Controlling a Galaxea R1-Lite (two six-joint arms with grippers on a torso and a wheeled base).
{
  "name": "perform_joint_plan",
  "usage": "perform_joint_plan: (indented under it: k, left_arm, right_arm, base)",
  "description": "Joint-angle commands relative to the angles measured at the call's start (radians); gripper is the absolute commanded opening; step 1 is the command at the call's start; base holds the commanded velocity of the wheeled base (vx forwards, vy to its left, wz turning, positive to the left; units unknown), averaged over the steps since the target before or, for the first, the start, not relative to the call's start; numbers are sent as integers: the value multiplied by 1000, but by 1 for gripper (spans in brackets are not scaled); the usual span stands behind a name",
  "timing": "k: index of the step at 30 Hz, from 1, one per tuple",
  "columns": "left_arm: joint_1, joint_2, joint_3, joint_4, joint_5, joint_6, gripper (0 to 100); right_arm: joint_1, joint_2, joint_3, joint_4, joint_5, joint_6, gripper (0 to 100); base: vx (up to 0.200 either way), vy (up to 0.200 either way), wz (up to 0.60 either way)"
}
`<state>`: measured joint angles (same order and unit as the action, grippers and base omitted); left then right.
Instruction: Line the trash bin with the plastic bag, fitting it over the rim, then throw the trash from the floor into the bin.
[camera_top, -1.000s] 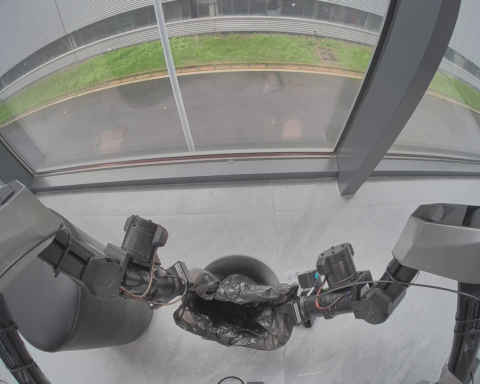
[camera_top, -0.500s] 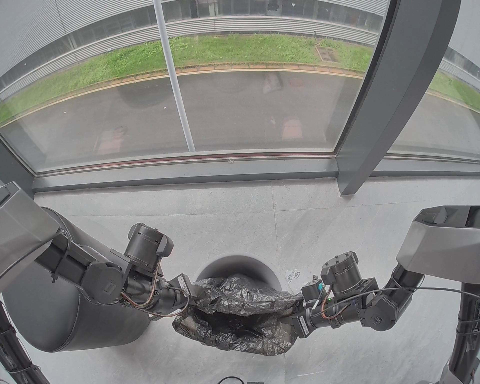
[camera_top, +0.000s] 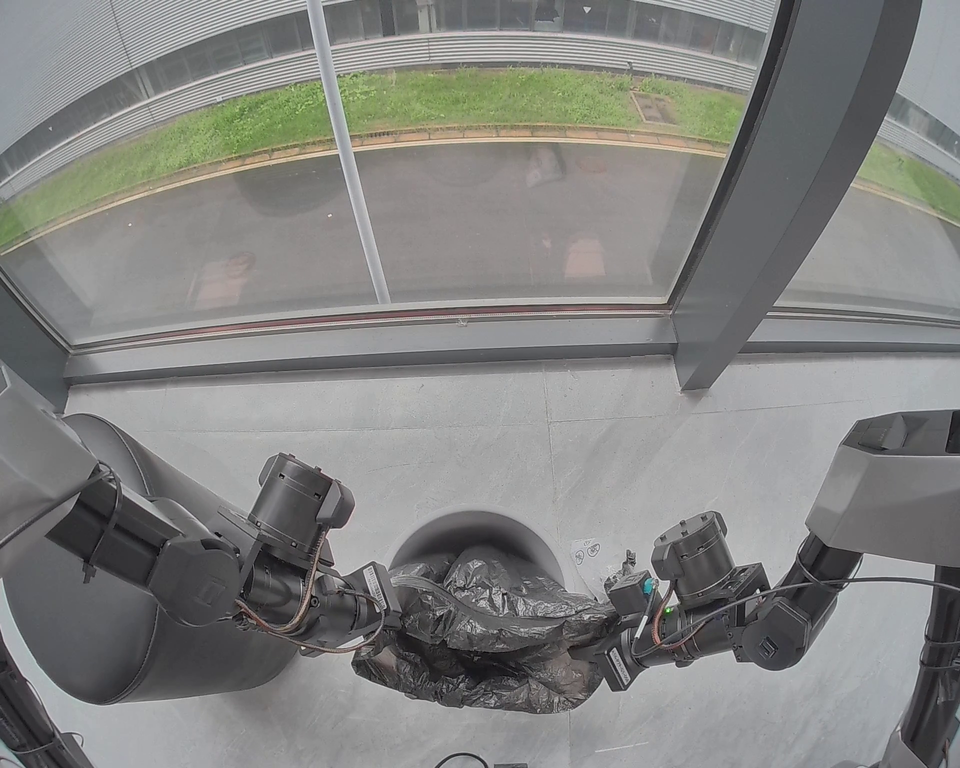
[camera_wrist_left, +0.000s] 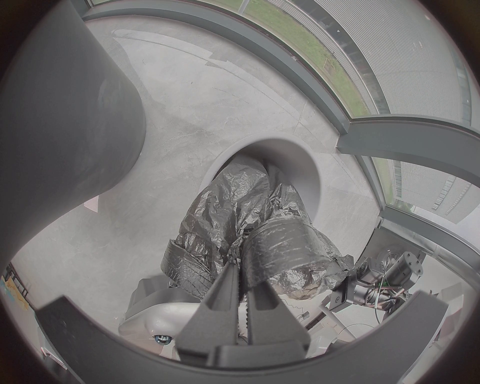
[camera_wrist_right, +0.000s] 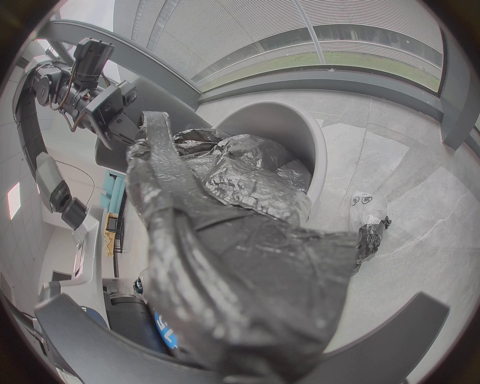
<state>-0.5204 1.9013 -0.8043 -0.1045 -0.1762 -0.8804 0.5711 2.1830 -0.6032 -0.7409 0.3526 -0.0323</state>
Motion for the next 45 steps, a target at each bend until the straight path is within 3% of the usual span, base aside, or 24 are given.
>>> perform_joint_plan:
  k: [1,23,34,45]
  left_arm:
    - [-21,-36,23,5,0,-2,0]
    - [-49,-1,50,-11,1,5,0]
    - [23,58,39,-109,9,49,0]
    - [112,91,-10,-126,6,103,0]
  right_arm:
    - [3,-14,22,0,6,-14,0]
    - [59,-37,52,0,2,-21,0]
    - [-45,4,-59,-3,-58,-17,0]
    - [-50,20,-122,-3,-80,-18,0]
  base:
    - [0,0,0]
    - [0,0,0]
    - [0,0,0]
    - [0,0,0]
